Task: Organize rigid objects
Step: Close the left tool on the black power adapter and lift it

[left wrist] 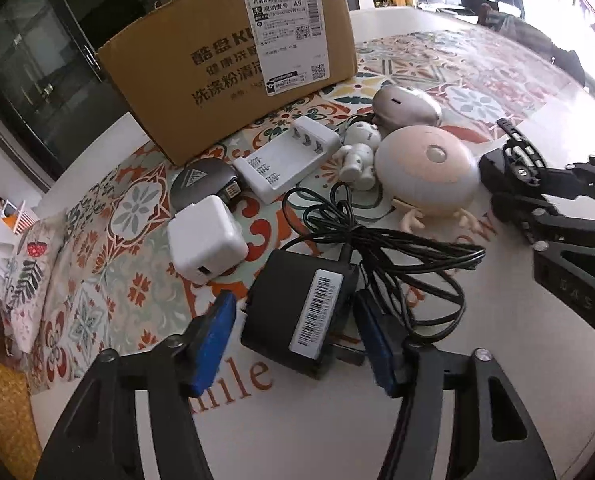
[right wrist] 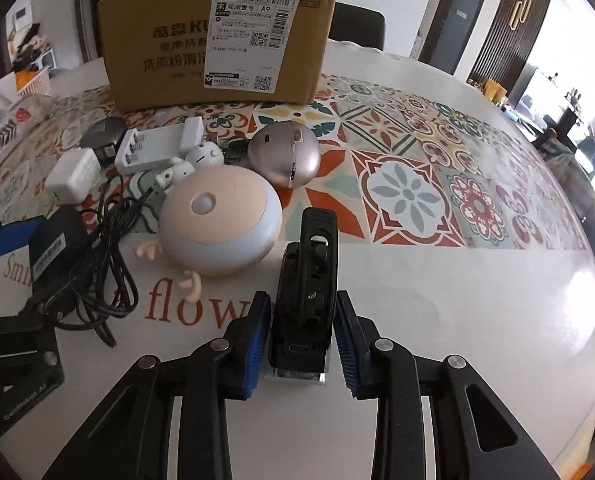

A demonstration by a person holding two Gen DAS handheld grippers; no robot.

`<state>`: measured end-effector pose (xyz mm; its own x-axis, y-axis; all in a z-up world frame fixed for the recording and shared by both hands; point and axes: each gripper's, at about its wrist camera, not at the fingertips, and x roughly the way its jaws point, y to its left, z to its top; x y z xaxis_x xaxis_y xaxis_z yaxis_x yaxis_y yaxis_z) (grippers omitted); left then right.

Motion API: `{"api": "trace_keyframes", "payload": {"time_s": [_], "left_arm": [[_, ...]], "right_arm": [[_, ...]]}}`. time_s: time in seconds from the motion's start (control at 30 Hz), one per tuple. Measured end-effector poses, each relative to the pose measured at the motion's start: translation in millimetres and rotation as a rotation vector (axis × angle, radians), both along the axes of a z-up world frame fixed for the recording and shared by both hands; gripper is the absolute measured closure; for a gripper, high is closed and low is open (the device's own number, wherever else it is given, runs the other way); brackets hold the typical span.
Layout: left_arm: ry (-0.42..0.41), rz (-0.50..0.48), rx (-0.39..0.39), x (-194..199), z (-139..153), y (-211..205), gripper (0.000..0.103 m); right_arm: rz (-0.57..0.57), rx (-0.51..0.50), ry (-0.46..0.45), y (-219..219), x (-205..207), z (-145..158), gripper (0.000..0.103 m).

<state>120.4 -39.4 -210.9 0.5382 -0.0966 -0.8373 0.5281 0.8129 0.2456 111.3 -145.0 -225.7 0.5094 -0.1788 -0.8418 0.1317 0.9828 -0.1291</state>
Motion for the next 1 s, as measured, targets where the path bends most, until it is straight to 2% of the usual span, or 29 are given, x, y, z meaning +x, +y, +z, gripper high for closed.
{"api": "trace_keyframes", "payload": {"time_s": [0.13, 0.2, 0.43, 0.67, 0.73, 0.77, 0.8, 1.0], "left_arm": [[-0.048, -0.054, 0.022, 1, -1, -6, 0.041], [-0.031, -0.062, -0.007, 3, -1, -5, 0.049], [0.002, -0.028, -0.062, 4, 5, 2, 0.05], [-0.035, 0.025, -0.123, -2, 26, 9, 0.051], [-0.028, 0.027, -0.135, -3, 29, 10, 0.063], [-0.012, 0.026, -0.15, -3, 28, 11, 0.083], [-0.013, 0.039, -0.149, -4, 27, 12, 0.085], [-0.032, 0.04, -0.115, -7, 23, 13, 0.084]], "right_arm": [[0.011, -0.024, -0.003, 5, -1, 0, 0.073], [0.011, -0.022, -0.003, 6, 1, -1, 0.073], [-0.002, 0.022, 0.0, 5, 0, 0, 0.073], [-0.004, 0.029, -0.042, 6, -6, 21, 0.073], [0.001, 0.026, -0.054, 6, -6, 27, 0.073], [0.002, 0.024, -0.061, 6, -6, 30, 0.073], [0.002, 0.025, -0.065, 6, -6, 32, 0.073], [0.019, 0.012, -0.067, 8, -9, 33, 0.073]]}}
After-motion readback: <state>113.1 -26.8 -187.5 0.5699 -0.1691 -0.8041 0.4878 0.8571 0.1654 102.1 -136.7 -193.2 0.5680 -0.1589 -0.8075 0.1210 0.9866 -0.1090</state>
